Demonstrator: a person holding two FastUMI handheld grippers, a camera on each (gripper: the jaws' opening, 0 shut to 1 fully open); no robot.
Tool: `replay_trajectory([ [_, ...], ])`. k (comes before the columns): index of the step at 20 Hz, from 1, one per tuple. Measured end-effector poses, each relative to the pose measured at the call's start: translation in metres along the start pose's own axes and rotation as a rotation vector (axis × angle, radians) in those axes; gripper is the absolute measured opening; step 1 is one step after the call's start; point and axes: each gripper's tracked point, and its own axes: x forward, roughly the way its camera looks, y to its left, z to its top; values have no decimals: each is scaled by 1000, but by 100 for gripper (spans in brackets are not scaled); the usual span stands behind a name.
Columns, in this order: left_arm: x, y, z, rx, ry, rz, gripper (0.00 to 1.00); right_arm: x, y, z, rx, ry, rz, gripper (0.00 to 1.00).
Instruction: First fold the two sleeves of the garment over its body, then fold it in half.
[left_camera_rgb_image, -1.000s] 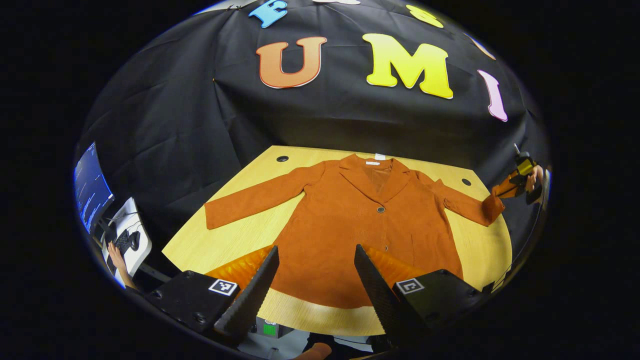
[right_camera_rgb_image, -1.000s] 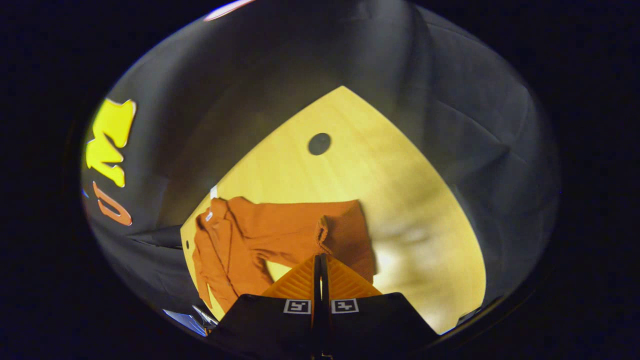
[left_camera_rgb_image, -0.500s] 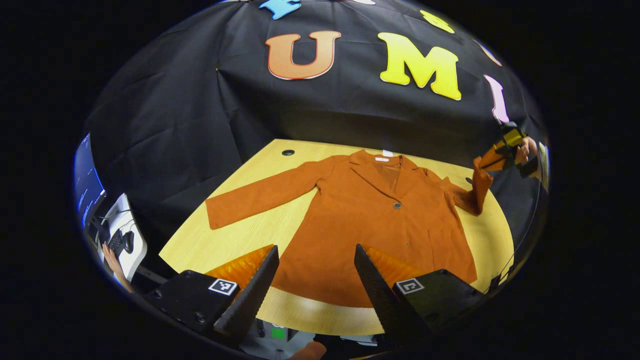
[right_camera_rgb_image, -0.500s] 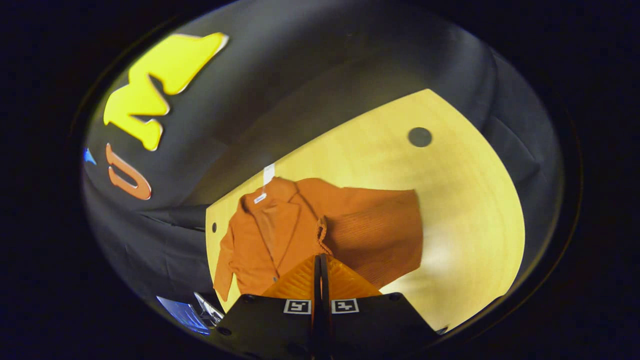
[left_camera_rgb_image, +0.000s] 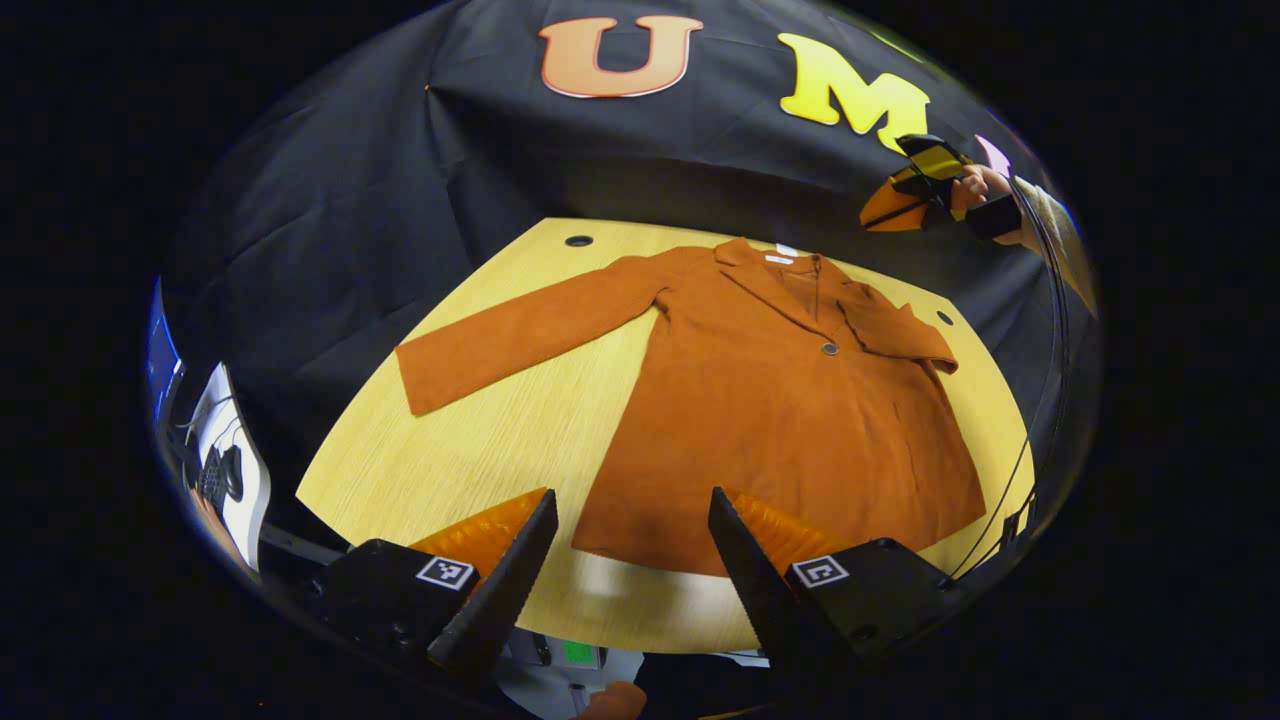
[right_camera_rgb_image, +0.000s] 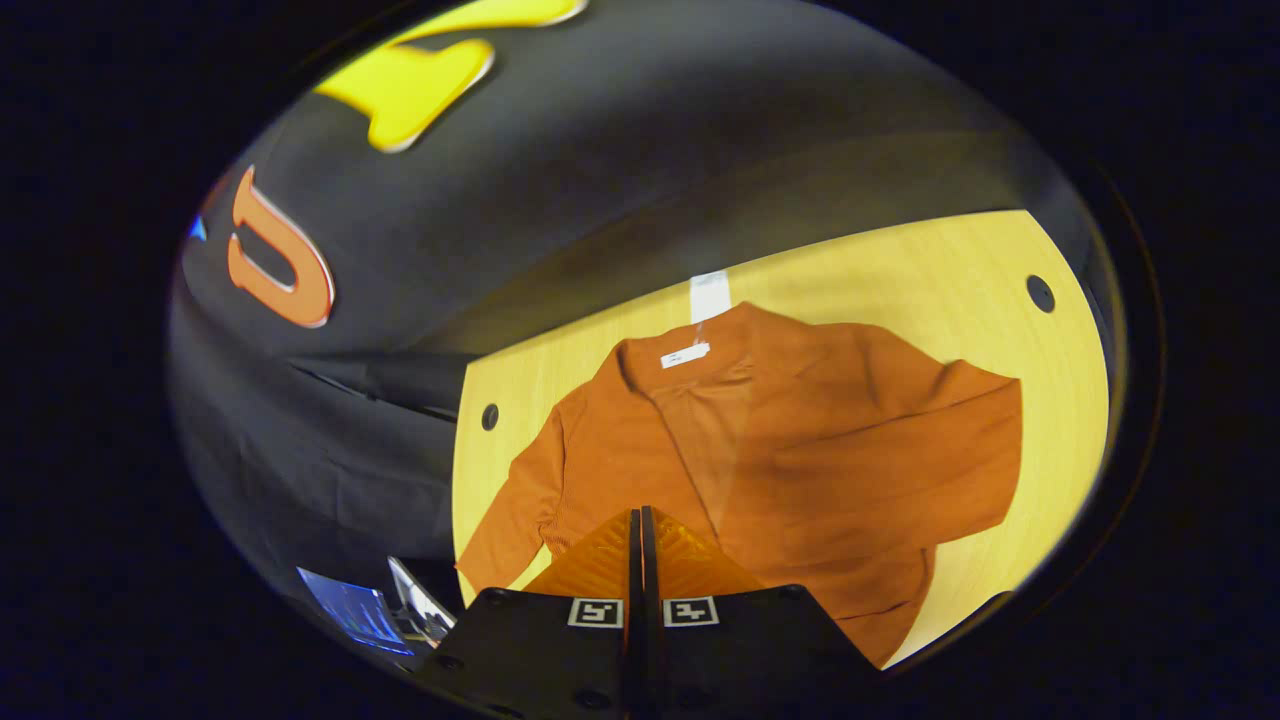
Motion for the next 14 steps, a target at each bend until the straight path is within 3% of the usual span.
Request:
replay_trajectory([
  [6,3,33,-2,-11,-3,29,99,49,29,-20,-40,83,-32,0],
  [14,9,70,-23,-112,56,114,99,135,77,-69,-43,211,-30,0],
])
